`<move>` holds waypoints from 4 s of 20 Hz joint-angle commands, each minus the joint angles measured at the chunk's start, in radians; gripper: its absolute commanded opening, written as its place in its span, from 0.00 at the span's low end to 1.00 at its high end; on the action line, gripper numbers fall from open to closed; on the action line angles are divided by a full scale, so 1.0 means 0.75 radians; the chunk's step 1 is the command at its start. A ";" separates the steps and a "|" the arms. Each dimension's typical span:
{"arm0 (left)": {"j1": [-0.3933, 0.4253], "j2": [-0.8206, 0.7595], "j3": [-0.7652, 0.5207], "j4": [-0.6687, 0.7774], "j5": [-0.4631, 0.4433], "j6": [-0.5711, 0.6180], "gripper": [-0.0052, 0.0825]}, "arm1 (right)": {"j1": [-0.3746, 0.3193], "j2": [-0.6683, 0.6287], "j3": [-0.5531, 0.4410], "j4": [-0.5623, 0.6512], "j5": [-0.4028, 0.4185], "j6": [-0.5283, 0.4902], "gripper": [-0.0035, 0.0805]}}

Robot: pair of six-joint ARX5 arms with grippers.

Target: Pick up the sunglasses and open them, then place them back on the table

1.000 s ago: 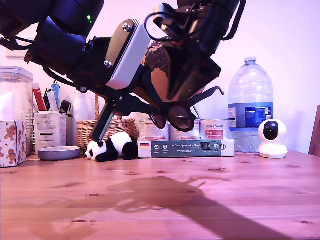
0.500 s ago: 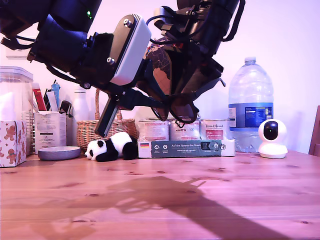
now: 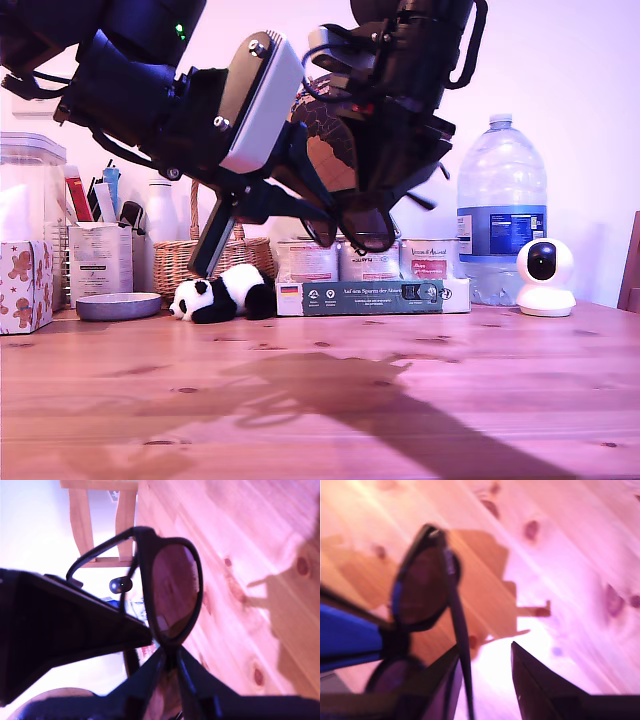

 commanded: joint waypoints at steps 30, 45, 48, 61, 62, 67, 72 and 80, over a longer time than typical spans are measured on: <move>-0.052 0.009 0.001 -0.218 -0.031 -0.063 0.04 | -0.296 0.023 0.074 -0.117 0.138 0.214 0.36; -0.075 0.017 0.130 -0.680 -0.051 -0.068 0.04 | -0.296 0.023 0.075 -0.178 0.133 0.222 0.36; -0.075 0.043 0.130 -0.698 -0.051 -0.069 0.04 | -0.296 0.023 0.075 -0.176 0.133 0.222 0.36; -0.015 0.117 0.131 -0.786 -0.040 0.129 0.04 | -0.296 0.023 0.075 -0.192 0.132 0.223 0.36; -0.005 0.127 0.131 -0.794 -0.040 0.151 0.04 | -0.296 0.023 0.075 -0.192 0.132 0.223 0.36; -0.002 0.173 0.131 -0.773 -0.026 0.208 0.04 | -0.296 0.023 0.075 -0.196 0.133 0.223 0.36; -0.002 0.178 0.131 -0.765 -0.026 0.204 0.34 | -0.296 0.023 0.075 -0.195 0.132 0.223 0.36; -0.003 0.102 0.139 -0.765 -0.104 0.168 0.41 | -0.296 0.023 0.075 -0.183 0.132 0.222 0.36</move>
